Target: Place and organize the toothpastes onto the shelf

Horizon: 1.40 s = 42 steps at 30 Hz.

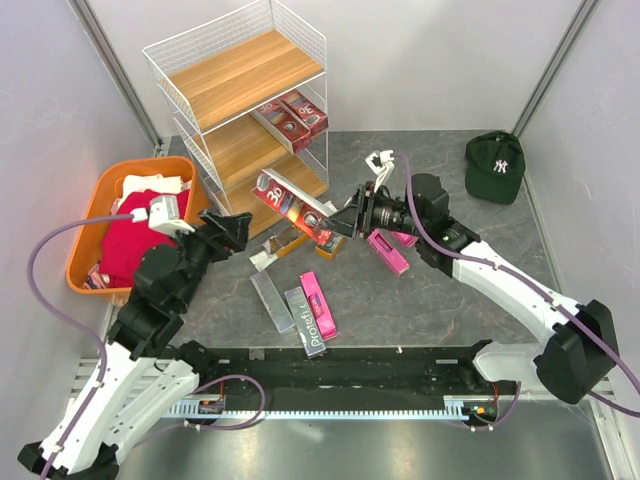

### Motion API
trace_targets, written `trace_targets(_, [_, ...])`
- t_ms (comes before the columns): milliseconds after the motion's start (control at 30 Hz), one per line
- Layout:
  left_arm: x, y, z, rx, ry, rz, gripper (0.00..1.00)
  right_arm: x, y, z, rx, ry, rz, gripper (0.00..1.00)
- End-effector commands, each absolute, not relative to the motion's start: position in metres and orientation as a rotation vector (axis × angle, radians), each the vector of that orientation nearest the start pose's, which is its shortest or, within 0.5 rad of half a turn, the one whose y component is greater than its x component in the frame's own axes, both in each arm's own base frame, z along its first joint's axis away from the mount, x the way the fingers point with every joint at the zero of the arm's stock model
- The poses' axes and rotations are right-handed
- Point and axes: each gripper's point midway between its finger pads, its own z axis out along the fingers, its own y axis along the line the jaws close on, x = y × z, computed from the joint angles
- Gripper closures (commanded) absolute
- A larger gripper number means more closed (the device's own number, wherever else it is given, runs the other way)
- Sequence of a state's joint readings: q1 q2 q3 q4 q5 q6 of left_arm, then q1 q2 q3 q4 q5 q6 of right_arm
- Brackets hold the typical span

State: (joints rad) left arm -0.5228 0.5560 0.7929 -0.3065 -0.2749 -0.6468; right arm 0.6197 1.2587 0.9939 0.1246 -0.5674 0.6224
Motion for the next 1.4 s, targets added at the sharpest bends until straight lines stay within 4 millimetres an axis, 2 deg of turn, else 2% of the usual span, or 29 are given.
trace_targets(0, [0.241, -0.069, 0.322, -0.382, 1.621, -0.427, 0.12, 0.255, 0.331, 0.352, -0.452, 1.633, 1.554, 0.79])
trace_targets(233, [0.242, -0.068, 0.31, -0.376, 1.659, -0.396, 0.12, 0.275, 0.336, 0.366, -0.368, 1.588, 1.555, 0.81])
trace_targets(467, [0.249, -0.076, 0.297, -0.367, 1.703, -0.399, 0.12, 0.309, 0.357, 0.358, -0.283, 1.597, 1.608, 0.82])
trace_targets(500, [0.25, -0.077, 0.295, -0.364, 1.711, -0.4, 0.12, 0.313, 0.36, 0.363, -0.281, 1.581, 1.615, 0.82])
trace_targets(533, [0.25, -0.079, 0.293, -0.362, 1.717, -0.402, 0.11, 0.322, 0.365, 0.353, -0.258, 1.607, 1.616, 0.82])
trace_targets(600, [0.25, -0.08, 0.29, -0.36, 1.723, -0.41, 0.12, 0.33, 0.37, 0.357, -0.234, 1.592, 1.634, 0.82])
trace_targets(633, [0.25, -0.081, 0.289, -0.36, 1.724, -0.412, 0.11, 0.338, 0.373, 0.348, -0.216, 1.613, 1.633, 0.82])
trace_targets(700, [0.25, -0.082, 0.287, -0.36, 1.729, -0.418, 0.12, 0.345, 0.378, 0.355, -0.192, 1.599, 1.65, 0.82])
trace_targets(733, [0.25, -0.082, 0.285, -0.359, 1.734, -0.416, 0.12, 0.353, 0.381, 0.347, -0.168, 1.618, 1.648, 0.82])
trace_targets(800, [0.25, -0.083, 0.284, -0.355, 1.736, -0.421, 0.12, 0.36, 0.386, 0.355, -0.15, 1.605, 1.668, 0.82])
trace_targets(833, [0.25, -0.084, 0.284, -0.351, 1.737, -0.422, 0.11, 0.367, 0.39, 0.346, -0.124, 1.629, 1.669, 0.82])
trace_targets(900, [0.251, -0.083, 0.283, -0.35, 1.74, -0.415, 0.12, 0.378, 0.394, 0.349, -0.085, 1.636, 1.669, 0.82])
trace_targets(967, [0.25, -0.083, 0.284, -0.35, 1.737, -0.412, 0.12, 0.39, 0.401, 0.336, -0.052, 1.681, 1.669, 0.81])
trace_targets(1000, [0.25, -0.082, 0.284, -0.351, 1.738, -0.41, 0.12, 0.395, 0.403, 0.343, -0.046, 1.662, 1.682, 0.81])
trace_targets(1033, [0.25, -0.082, 0.285, -0.35, 1.735, -0.41, 0.11, 0.4, 0.409, 0.331, -0.016, 1.694, 1.697, 0.81])
trace_targets(1100, [0.251, -0.082, 0.284, -0.35, 1.737, -0.405, 0.12, 0.407, 0.413, 0.336, 0.0, 1.682, 1.721, 0.8])
trace_targets(1133, [0.25, -0.082, 0.283, -0.348, 1.739, -0.407, 0.12, 0.413, 0.415, 0.328, 0.029, 1.703, 1.73, 0.8])
trace_targets(1233, [0.251, -0.083, 0.282, -0.35, 1.741, -0.41, 0.11, 0.424, 0.418, 0.327, 0.072, 1.704, 1.723, 0.8])
trace_targets(1367, [0.251, -0.084, 0.279, -0.352, 1.749, -0.415, 0.12, 0.44, 0.412, 0.319, 0.166, 1.726, 1.658, 0.78])
